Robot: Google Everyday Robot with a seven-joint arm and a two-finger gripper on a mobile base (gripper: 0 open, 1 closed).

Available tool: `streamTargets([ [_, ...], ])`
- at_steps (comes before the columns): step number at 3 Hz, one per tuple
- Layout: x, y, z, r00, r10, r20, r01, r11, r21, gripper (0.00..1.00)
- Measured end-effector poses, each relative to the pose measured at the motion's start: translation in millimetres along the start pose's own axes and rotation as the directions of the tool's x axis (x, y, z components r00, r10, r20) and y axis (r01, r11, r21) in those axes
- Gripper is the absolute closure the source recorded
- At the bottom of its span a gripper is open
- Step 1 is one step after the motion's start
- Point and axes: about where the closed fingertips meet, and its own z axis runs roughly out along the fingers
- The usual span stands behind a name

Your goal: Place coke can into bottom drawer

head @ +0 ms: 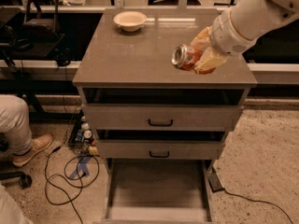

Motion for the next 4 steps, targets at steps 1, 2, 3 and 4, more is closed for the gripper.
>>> streamTargets([
  [1,7.0,12.9,3.3,1.0,0.015,-0.006,-0.015,0.9987,-0.049,1.0],
  [2,28.4,46.6,23.7,0.994,0.11,-0.021,-0.112,0.9844,-0.135,1.0],
  [3,50.1,85.7,49.9,0.977,0.2,-0.075,-0.212,0.9475,-0.239,1.0],
  [4,56.3,124.1,103.8,0.963,0.229,-0.142,-0.267,0.8835,-0.385,1.0],
])
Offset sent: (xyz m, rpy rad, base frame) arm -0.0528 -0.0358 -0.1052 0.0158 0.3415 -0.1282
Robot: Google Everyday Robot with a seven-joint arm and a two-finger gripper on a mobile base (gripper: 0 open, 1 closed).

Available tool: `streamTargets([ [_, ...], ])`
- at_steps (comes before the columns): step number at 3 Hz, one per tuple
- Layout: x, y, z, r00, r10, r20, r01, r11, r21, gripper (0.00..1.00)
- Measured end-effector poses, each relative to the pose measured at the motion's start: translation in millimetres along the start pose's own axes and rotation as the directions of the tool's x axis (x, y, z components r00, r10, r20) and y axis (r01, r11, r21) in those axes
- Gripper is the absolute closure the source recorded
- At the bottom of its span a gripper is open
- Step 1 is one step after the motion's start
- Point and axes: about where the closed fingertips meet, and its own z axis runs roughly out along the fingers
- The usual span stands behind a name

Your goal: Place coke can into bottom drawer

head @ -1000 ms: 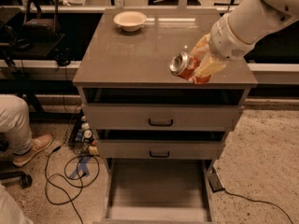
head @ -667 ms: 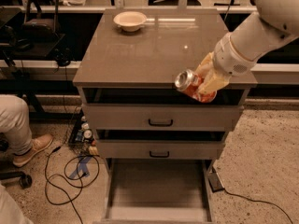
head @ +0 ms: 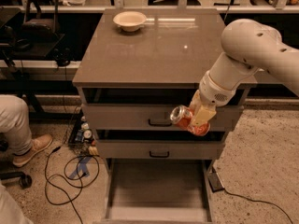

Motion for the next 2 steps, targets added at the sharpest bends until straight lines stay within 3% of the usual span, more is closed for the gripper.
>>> streamTargets([
  [2,0.7,1.1,4.5,1.0,0.012,0.016,-0.011,0.9998,-0.017,1.0],
])
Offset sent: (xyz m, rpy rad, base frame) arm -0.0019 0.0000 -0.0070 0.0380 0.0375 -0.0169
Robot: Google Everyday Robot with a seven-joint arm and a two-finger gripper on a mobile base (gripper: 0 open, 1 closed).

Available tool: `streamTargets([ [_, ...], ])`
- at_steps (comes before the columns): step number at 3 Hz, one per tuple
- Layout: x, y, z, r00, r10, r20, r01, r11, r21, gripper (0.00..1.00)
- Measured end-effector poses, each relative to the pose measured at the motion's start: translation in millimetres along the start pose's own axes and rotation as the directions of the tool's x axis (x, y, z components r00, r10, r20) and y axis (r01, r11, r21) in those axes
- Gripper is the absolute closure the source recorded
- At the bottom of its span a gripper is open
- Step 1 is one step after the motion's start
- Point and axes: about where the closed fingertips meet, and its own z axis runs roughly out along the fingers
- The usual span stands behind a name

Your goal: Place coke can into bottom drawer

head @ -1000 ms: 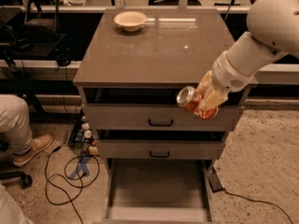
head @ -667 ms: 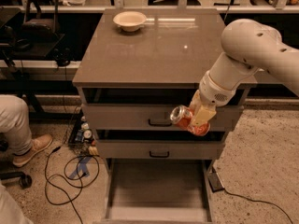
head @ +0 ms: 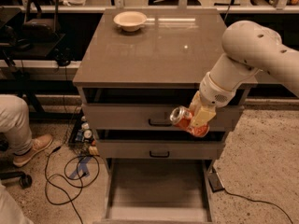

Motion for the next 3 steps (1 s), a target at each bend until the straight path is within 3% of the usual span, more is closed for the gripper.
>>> streamTargets([
  [1,21.1,9.1,53.4,0.996,0.085,0.014,-0.084,0.9945,-0.063,1.0],
  [2,52.7,28.3,133.7,0.975,0.22,0.028,-0.214,0.967,-0.138,1.0],
  [3,76.4,43.5,207.1,0.925,0.376,0.062,-0.361,0.9167,-0.172,1.0],
])
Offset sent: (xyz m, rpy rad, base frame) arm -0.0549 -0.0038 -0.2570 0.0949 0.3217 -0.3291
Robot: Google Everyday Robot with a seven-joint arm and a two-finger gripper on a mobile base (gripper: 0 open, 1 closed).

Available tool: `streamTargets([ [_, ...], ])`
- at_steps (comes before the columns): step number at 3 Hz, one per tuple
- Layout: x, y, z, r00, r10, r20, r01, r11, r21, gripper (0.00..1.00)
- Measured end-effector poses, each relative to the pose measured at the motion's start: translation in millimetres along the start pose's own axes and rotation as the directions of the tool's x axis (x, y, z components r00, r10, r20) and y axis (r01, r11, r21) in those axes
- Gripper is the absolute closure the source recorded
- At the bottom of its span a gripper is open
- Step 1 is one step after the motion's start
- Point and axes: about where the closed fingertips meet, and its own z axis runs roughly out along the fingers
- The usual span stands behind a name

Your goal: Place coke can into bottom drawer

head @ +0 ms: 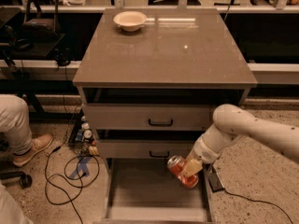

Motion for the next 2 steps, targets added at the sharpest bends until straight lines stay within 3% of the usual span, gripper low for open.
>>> streamTargets([
  [1,31.6,-4.9,62.6,0.984,0.169,0.061,-0.169,0.9855,-0.006,1.0],
  [2,57.0,-14.4,141.2,0.926,0.336,0.172,-0.334,0.9416,-0.038,1.0],
])
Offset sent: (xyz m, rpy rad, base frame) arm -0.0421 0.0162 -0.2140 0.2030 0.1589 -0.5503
